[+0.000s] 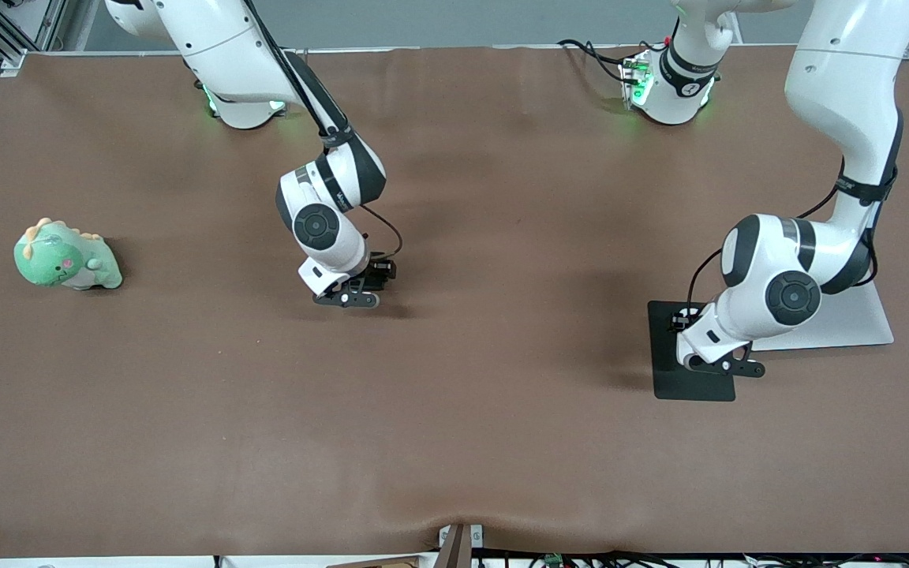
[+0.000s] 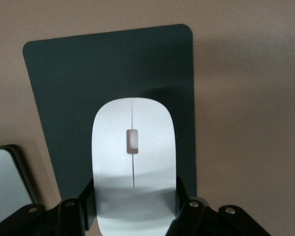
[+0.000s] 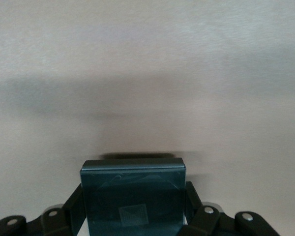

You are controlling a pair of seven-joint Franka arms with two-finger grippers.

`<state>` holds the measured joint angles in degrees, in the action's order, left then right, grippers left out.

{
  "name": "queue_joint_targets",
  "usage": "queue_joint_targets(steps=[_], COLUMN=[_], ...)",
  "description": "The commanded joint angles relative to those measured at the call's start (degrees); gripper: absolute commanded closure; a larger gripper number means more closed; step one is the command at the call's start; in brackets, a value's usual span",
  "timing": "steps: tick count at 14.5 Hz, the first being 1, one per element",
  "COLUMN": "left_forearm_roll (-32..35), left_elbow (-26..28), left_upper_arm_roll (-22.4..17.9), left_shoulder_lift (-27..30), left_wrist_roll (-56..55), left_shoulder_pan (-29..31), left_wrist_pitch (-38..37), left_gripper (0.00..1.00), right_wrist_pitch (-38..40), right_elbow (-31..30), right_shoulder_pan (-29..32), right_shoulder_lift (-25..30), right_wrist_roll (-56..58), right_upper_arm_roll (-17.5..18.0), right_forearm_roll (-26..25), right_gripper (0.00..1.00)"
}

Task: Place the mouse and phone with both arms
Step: 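Carry the mouse onto the mouse pad while the right gripper carries the phone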

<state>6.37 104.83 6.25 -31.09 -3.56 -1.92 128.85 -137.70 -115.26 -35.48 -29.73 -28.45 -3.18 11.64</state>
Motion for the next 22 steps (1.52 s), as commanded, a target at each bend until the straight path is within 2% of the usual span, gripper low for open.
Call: queue_joint_targets(steps=[1, 4, 7, 9, 13, 14, 16, 18, 22], left_forearm_roll=[3.28, 3.65, 3.73, 3.74, 3.74, 3.74, 3.73, 3.74, 3.74], left_elbow=[0.2, -0.06, -0.24, -0.33, -0.33, -0.33, -0.33, -0.15, -0.41], left_upper_arm_roll=[0.26, 0.26, 0.26, 0.26, 0.26, 0.26, 0.26, 0.26, 0.52], left_shoulder_lift=[-0.64, -3.01, -3.89, -4.59, -5.65, -5.65, -5.74, -5.39, -1.18], left_wrist_roll=[0.75, 0.75, 0.75, 0.75, 0.75, 0.75, 0.84, 2.5, 2.77], left_shoulder_pan=[1.04, 1.83, 1.74, 1.74, 2.01, 2.01, 2.1, 2.27, 2.89], left_wrist_pitch=[2.97, 7.19, 8.43, 9.65, 9.92, 9.92, 9.92, 9.4, 5.99], left_gripper=[1.0, 1.0, 1.0, 1.0, 1.0, 0.97, 0.0, 0.0, 0.0], right_wrist_pitch=[3.83, 4.81, 0.97, -1.51, -5.9, -7.13, -7.41, -7.32, -7.58], right_elbow=[-1.45, -7.58, -15.66, -18.41, -21.66, -22.36, -22.46, -22.37, -22.37], right_shoulder_pan=[1.82, 6.03, 11.38, 13.77, 18.06, 19.65, 25.17, 30.71, 33.54], right_shoulder_lift=[4.05, 10.1, 14.16, 14.43, 14.52, 14.52, 14.52, 14.52, 14.09], right_wrist_roll=[1.03, 2.25, 11.97, 15.87, 17.54, 20.34, 27.27, 34.22, 35.04], right_upper_arm_roll=[0.11, 0.02, -1.38, -2.0, -3.41, -3.49, -3.5, -3.41, -3.84], right_forearm_roll=[0.93, 0.67, -0.21, -0.82, -8.28, -9.52, -9.62, -9.62, -9.62], right_gripper=[1.0, 1.0, 1.0, 1.0, 1.0, 1.0, 1.0, 1.0, 1.0])
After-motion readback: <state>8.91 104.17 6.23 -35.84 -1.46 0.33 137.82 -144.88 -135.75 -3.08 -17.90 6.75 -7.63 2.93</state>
